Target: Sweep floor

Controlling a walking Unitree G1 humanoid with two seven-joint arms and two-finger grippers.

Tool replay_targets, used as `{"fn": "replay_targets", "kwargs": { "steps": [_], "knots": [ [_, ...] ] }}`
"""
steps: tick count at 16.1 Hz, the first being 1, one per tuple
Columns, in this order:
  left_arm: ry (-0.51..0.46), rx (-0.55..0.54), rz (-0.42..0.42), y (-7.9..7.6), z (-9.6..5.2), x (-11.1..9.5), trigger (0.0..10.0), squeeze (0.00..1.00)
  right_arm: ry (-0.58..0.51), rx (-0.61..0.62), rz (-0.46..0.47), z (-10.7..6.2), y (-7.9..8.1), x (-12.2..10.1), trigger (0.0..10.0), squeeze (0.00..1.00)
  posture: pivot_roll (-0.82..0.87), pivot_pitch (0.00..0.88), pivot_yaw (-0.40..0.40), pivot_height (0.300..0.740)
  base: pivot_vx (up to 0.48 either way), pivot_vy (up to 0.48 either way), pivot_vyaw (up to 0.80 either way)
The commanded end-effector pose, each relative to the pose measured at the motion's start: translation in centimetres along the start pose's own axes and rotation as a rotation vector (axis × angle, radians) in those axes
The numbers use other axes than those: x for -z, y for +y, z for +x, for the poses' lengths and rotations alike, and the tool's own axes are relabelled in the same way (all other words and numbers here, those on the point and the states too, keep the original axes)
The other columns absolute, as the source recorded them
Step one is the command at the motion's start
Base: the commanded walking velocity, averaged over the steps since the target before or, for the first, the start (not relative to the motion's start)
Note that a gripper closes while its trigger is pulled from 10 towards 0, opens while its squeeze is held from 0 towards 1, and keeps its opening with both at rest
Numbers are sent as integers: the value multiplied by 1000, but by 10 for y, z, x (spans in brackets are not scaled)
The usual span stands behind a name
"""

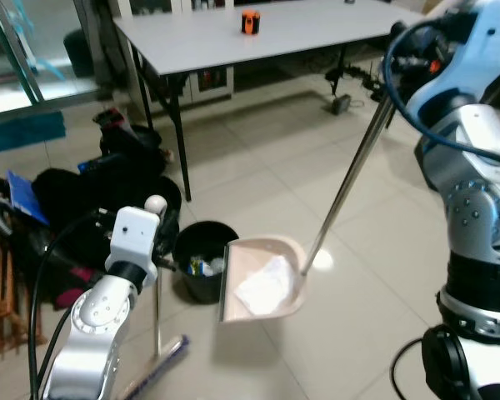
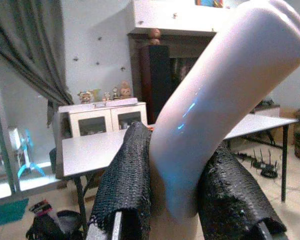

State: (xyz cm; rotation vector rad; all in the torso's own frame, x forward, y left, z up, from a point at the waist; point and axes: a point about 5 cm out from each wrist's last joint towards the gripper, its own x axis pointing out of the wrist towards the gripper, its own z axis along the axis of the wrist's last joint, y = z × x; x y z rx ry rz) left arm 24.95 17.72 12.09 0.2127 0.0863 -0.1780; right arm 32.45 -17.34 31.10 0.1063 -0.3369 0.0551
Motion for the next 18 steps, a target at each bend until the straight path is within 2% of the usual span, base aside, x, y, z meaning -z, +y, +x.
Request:
{"fn": "replay_targets", "kwargs": {
  "steps": [1,6,12,17,18],
  "knots": [
    [-31,-15,14,5,-1,-9,10000,0,-46,-8,10,2,3,-9,10000,0,-6,36,-12,740,416,0,781],
    [-27,-17,17,5,-1,-9,10000,0,-57,-4,16,3,4,-9,10000,0,-1,33,-9,740,416,0,778],
    [-24,0,23,4,0,-9,10000,0,-66,71,44,0,-10,-9,10000,0,-3,32,3,740,414,0,0],
    [-24,12,25,3,1,-8,10000,0,-58,93,38,-2,-14,-8,10000,0,-9,32,10,740,416,0,-724],
    [-23,15,24,3,1,-8,10000,0,-57,97,32,-2,-15,-8,10000,0,-11,30,13,740,416,0,0]
  ]
}}
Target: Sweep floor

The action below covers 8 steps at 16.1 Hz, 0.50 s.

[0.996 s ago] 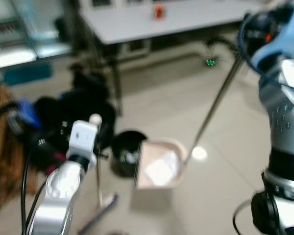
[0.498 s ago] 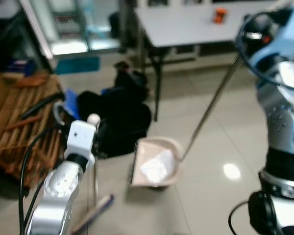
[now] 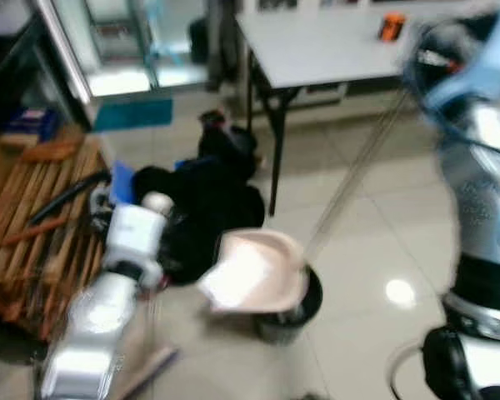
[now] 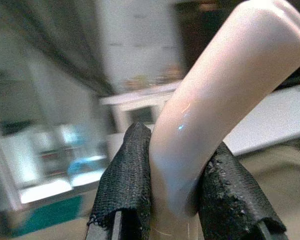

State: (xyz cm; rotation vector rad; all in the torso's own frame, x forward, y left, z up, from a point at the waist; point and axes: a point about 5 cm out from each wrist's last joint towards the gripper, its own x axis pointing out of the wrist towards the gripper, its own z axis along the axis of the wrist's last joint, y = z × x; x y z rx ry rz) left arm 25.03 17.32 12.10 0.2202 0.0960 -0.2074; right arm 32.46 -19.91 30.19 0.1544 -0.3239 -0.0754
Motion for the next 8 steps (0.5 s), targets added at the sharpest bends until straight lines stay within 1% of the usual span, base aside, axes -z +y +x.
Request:
{"fn": "replay_targets", "kwargs": {
  "steps": [1,3,6,8],
  "knots": [
    [-30,-11,15,6,0,-7,10000,0,-60,-38,-1,-1,11,-13,10000,0,-11,30,13,740,420,0,0],
    [-26,-3,11,5,0,-6,10000,0,-56,-40,-7,-2,11,-13,10000,0,-16,32,15,740,403,0,0],
    [-1,-12,-12,5,0,-2,10000,0,-45,-29,-1,-3,6,-9,10000,0,-16,31,13,740,0,0,0],
    [6,-20,-19,6,-2,0,10000,0,-44,-2,5,-4,-1,-8,10000,0,-14,28,12,740,0,0,0]
  ]
}}
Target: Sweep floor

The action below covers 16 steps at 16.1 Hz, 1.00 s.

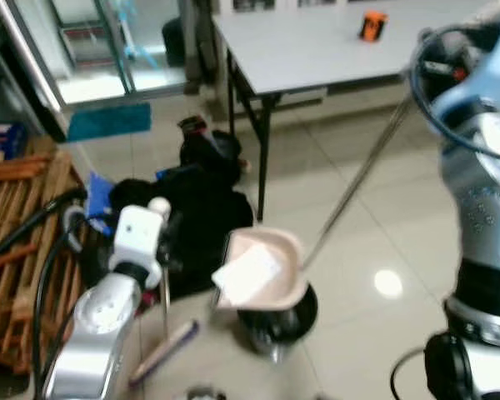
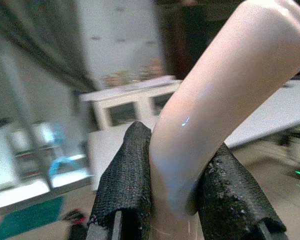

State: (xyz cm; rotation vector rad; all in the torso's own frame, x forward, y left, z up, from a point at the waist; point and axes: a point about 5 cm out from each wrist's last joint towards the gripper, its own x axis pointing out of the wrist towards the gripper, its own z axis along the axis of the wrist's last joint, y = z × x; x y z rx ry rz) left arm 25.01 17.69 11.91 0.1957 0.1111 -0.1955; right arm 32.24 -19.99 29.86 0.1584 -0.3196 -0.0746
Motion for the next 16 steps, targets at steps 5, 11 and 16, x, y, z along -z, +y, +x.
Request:
{"fn": "replay_targets", "kwargs": {
  "steps": [5,11,16],
  "knots": [
    [-4,-17,3,6,-2,-1,10000,0,-48,42,27,-2,-10,-7,10000,0,-13,19,10,740,0,0,0],
    [1,-11,7,5,-1,1,10000,0,-97,-65,-148,-2,9,-3,10000,0,-12,12,11,740,0,0,0],
    [4,-16,10,5,-2,2,10000,0,-116,-201,-197,-12,45,20,10000,0,-8,18,7,740,0,0,0]
  ]
}}
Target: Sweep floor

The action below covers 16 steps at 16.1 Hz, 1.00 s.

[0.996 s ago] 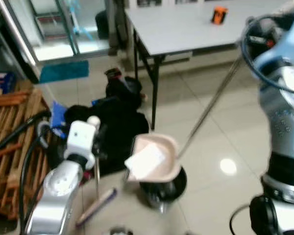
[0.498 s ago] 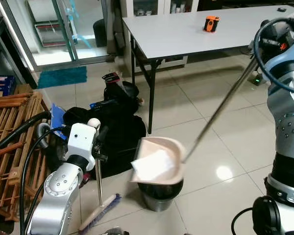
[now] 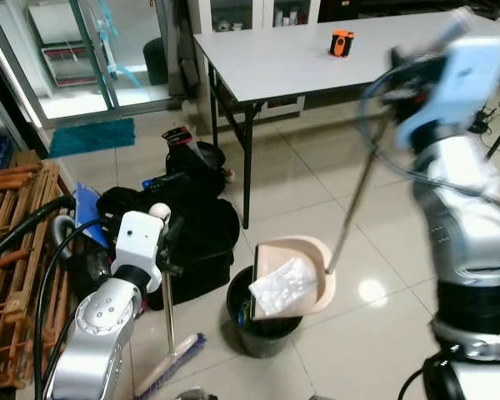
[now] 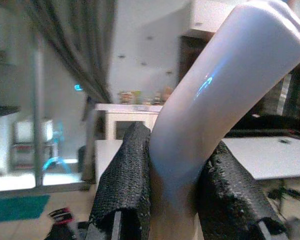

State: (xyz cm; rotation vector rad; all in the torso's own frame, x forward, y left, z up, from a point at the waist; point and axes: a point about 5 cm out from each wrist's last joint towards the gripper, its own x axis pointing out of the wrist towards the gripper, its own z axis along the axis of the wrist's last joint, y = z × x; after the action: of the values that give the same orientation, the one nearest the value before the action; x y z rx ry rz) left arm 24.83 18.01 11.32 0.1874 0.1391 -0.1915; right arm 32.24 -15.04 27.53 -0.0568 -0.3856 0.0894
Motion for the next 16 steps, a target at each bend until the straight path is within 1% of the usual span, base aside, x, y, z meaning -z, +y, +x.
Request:
{"fn": "replay_targets", "kwargs": {
  "steps": [1,2,3,4,5,6,7,9,10,13,16],
  "knots": [
    [-22,-16,21,3,-1,-4,10000,0,-97,-54,-50,-2,14,-10,10000,0,-7,22,6,740,0,0,0],
    [-23,-16,21,3,-1,-3,10000,0,-144,-108,-92,-5,28,-11,10000,0,-6,23,4,740,0,0,0],
    [-23,-17,19,3,-1,-3,10000,0,-191,-150,-107,-10,40,-12,10000,0,-7,26,5,740,0,0,0],
    [-23,-17,20,3,-1,-3,10000,0,-212,-174,-102,-14,47,-11,10000,0,-7,27,5,740,0,0,0],
    [-23,-17,19,2,-1,-3,10000,0,-226,-221,-86,-20,59,-9,10000,0,-6,27,3,740,0,0,0],
    [-23,-18,19,2,-1,-2,10000,0,-250,-318,-60,-32,82,-5,10000,0,-6,27,3,740,0,0,0],
    [-23,-19,19,2,-1,-2,10000,0,-265,-373,-41,-40,95,-2,10000,0,-3,31,-1,740,0,0,0],
    [-22,-21,20,2,-1,-2,10000,0,-304,-450,-53,-48,110,-3,10000,0,-1,32,-4,740,0,0,0],
    [-21,-22,20,2,-1,-2,10000,0,-344,-519,-101,-54,119,-4,10000,0,-4,30,-7,740,0,0,0],
    [-25,-22,16,0,-1,-2,10000,0,-409,-579,-203,-59,126,-5,10000,0,-6,29,-8,740,0,0,0],
    [-23,-21,15,0,-1,-2,10000,0,-429,-577,-269,-57,124,-5,10000,0,-7,30,-7,740,0,0,0]
  ]
}}
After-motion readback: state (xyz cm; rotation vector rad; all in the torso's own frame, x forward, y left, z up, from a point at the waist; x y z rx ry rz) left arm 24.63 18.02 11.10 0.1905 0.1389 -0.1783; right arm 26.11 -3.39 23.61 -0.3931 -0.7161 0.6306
